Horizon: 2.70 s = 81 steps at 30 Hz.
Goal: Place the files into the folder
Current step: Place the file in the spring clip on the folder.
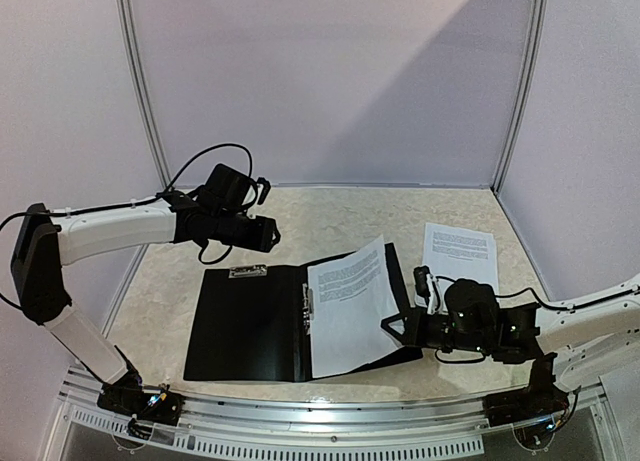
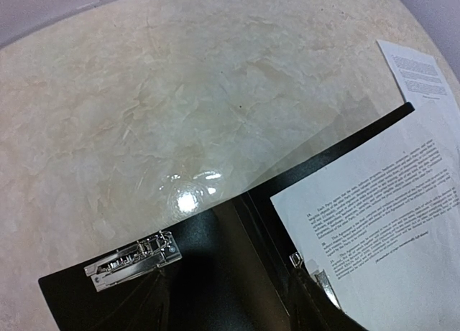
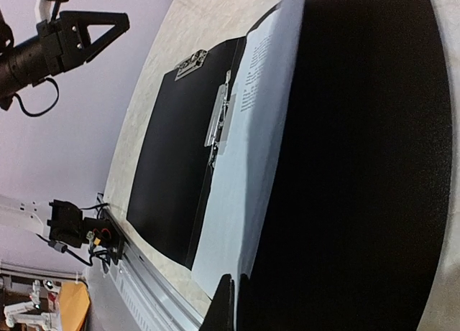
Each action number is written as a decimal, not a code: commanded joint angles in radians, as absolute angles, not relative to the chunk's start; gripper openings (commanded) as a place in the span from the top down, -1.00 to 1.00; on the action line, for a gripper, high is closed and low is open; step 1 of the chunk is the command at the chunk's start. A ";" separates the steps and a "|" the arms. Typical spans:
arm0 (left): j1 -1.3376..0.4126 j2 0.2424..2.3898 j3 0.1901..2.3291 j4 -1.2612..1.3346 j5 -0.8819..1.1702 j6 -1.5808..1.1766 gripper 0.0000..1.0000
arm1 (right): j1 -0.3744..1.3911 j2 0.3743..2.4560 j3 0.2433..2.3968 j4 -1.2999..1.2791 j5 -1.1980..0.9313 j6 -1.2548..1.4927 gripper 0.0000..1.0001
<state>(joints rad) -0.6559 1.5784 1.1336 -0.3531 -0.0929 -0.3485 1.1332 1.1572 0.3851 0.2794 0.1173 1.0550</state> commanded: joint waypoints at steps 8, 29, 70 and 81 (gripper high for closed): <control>-0.635 1.580 1.131 -0.350 -0.078 -0.354 -0.13 | 1.141 1.165 0.392 0.282 0.174 1.055 1.00; -0.634 1.582 1.134 -0.354 -0.061 -0.357 -0.13 | 1.141 1.210 0.396 0.307 0.180 1.053 1.00; -0.621 1.573 1.138 -0.357 -0.035 -0.360 -0.13 | 1.151 1.287 0.698 -0.230 0.206 0.963 -0.54; -0.614 1.554 1.140 -0.358 -0.024 -0.363 -0.13 | 1.229 1.306 0.809 -0.458 0.266 1.035 -0.97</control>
<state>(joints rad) -0.6342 1.5784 1.1336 -0.3546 -0.0364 -0.3561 1.1767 1.2991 0.7502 -0.3199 0.2157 0.9901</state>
